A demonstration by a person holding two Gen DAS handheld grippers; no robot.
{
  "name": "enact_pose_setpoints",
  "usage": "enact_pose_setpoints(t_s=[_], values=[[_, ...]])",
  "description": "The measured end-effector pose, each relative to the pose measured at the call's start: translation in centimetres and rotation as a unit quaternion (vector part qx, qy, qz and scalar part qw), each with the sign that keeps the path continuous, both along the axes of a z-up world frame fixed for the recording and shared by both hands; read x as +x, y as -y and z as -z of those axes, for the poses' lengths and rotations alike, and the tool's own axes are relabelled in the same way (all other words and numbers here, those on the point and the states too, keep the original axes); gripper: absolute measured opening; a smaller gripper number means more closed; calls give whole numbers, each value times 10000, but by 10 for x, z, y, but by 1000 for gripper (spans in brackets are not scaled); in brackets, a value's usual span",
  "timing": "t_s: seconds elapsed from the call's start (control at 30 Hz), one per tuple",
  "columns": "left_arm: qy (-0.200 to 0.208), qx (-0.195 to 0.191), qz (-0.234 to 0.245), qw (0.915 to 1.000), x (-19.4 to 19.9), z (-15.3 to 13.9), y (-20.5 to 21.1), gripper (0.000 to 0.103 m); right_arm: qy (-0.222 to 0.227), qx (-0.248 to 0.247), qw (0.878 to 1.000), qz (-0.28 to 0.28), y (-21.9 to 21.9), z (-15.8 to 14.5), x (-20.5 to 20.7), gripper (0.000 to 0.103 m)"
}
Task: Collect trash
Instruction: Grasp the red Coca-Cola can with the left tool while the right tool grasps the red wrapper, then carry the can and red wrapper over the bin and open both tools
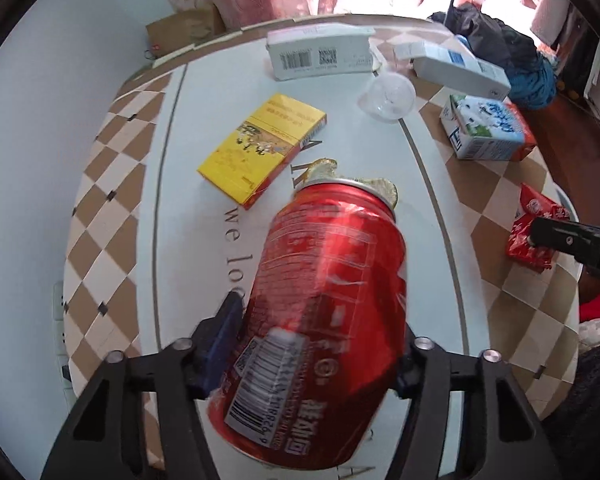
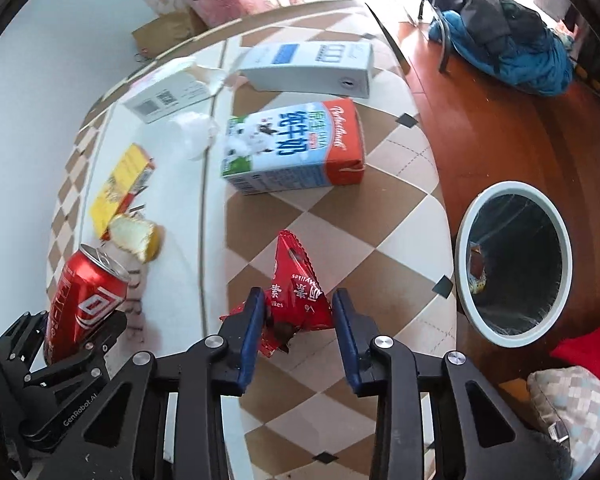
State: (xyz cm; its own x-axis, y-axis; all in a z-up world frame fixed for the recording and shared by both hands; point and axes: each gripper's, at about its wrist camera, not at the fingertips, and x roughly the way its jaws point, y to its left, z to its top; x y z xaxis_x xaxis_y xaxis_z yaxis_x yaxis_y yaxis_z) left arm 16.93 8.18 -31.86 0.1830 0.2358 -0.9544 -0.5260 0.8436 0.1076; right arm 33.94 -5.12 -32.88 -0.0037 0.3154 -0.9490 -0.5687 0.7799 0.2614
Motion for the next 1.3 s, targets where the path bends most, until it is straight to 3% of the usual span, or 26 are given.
enact_pose_setpoints(t_s=[0.17,0.37,0.77,1.07,1.3], values=[[187,58,-86,9998,-8,-19,5,48,46,221,9997,-135,6,-17,-17,31],[357,221,-130,9990,-19,-38,3,47,101,499,9984,-234,11,-40,-31,27],[1221,590,21,9908,-12,-121,23,46,321,1123,9930,-153,37,-95,-33,25],[1724,253,616,9828,54,-159,71,46,605,1445,9872,290,108,-143,5,24],[1753,-505,1280,9749,146,-139,145,46,815,1156,9833,1146,209,-142,72,24]])
